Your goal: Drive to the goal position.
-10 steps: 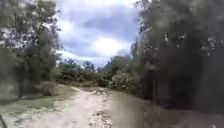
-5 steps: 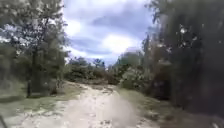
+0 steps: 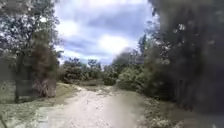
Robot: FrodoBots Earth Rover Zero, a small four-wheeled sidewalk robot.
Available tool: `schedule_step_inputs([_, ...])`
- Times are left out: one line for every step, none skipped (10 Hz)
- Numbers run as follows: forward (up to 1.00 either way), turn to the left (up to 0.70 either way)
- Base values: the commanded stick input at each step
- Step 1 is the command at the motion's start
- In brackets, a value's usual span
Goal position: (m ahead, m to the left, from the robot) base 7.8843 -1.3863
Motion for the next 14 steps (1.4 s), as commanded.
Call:
schedule_step_inputs([0.85,0.0])
schedule_step_inputs([0.85,0.0])
schedule_step_inputs([0.85,0.0])
schedule_step_inputs([0.85,0.0])
schedule_step_inputs([0.85,0.0])
schedule_step_inputs([0.85,0.0])
schedule_step_inputs([0.85,0.0])
schedule_step_inputs([0.85,0.0])
schedule_step_inputs([0.85,0.0])
schedule_step_inputs([0.85,0.04])
schedule_step_inputs([0.85,0.24])
schedule_step_inputs([0.85,0.34])
schedule_step_inputs([0.85,0.34])
schedule_step_inputs([0.85,0.34])
